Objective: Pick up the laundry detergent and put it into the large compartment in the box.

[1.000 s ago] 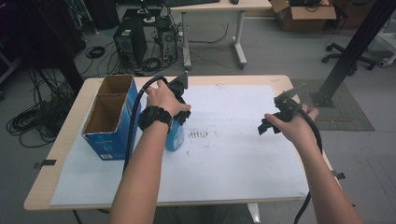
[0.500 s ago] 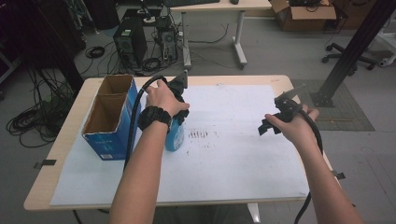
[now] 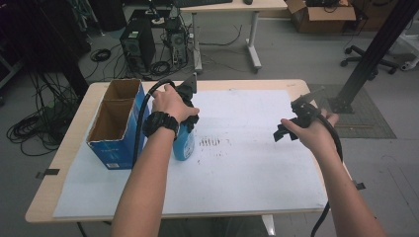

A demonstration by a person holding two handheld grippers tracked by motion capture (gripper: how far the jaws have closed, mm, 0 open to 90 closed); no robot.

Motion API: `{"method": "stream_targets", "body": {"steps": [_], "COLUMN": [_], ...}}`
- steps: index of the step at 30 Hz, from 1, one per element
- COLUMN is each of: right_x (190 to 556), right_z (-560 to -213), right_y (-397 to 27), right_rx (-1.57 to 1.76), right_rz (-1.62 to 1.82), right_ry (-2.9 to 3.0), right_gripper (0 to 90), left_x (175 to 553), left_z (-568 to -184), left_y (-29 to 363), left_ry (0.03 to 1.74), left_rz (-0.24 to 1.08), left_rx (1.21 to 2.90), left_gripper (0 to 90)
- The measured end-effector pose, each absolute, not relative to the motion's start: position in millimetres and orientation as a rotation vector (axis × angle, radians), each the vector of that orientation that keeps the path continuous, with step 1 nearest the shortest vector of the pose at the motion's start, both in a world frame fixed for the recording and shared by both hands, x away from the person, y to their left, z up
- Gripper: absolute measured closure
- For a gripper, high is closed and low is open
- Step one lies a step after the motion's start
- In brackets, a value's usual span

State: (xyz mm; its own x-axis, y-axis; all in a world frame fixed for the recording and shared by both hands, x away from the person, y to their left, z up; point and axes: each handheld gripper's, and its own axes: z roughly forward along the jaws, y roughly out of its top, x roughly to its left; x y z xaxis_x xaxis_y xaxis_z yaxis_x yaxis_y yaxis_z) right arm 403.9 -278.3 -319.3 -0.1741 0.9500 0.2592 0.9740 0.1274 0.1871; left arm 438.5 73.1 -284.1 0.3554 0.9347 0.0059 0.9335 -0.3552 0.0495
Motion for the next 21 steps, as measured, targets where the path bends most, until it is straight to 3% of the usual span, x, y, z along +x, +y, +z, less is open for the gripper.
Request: {"method": "stream_targets", "body": {"steps": [21], "right_x": [404], "right_z": [-312], "right_y": [-263], "right_rx": [-1.941], "right_rz": [-0.492], "right_ry": [-2.318], "right_gripper": [3.5], "left_x": [429], "left_z": [-235], "left_y": [78], "left_ry": [1.745], "left_rz": [0.049], "left_rx": [2.547], "left_gripper": [37.0]}}
